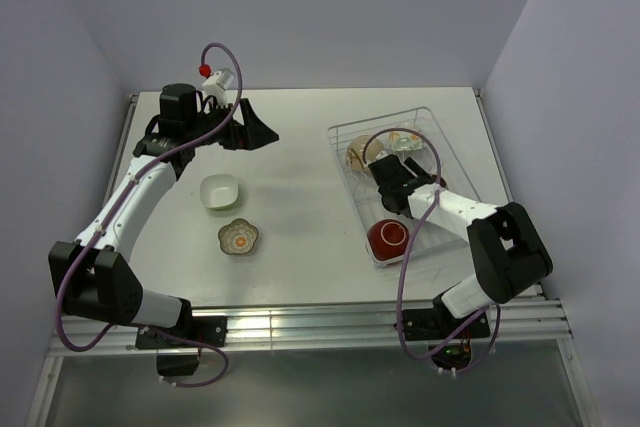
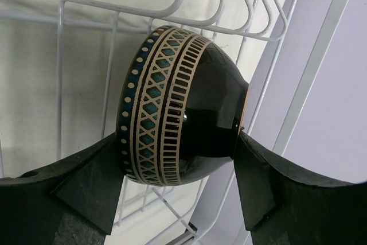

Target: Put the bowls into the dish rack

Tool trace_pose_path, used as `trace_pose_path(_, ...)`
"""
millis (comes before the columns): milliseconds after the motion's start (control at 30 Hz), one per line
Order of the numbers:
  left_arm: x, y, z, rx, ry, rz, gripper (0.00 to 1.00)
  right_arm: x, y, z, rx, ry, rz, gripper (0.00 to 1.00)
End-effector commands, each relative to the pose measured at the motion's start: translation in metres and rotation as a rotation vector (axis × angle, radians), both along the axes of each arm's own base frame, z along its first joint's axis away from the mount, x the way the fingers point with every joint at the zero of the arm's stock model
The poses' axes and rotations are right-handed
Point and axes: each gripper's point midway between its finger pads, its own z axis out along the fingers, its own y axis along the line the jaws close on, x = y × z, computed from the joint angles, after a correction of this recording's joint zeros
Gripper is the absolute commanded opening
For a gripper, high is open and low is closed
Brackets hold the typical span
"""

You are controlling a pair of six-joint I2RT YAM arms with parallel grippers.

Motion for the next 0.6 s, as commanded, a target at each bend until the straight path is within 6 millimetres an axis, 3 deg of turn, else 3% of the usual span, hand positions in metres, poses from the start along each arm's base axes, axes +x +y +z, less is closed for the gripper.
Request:
trace_pose_path(0,0.003,0.0,0.024,-0.017,-0.086,-0.008,1.0,0.002,-0.012,0.022,-0.076,-0.088,-0.045,0.05)
trace_pose_path(367,0.004,0.0,0.023,-0.012,-0.085,-0.007,0.99,0.002,-0.017,0.035,-0.123,-0.136,-0.034,0.0)
trace_pose_path(567,0.004,0.001,0.02,-0.009,-0.078,-0.008,1.0,0.003,-0.016,0.029,-0.121,-0.127,-0.036,0.0)
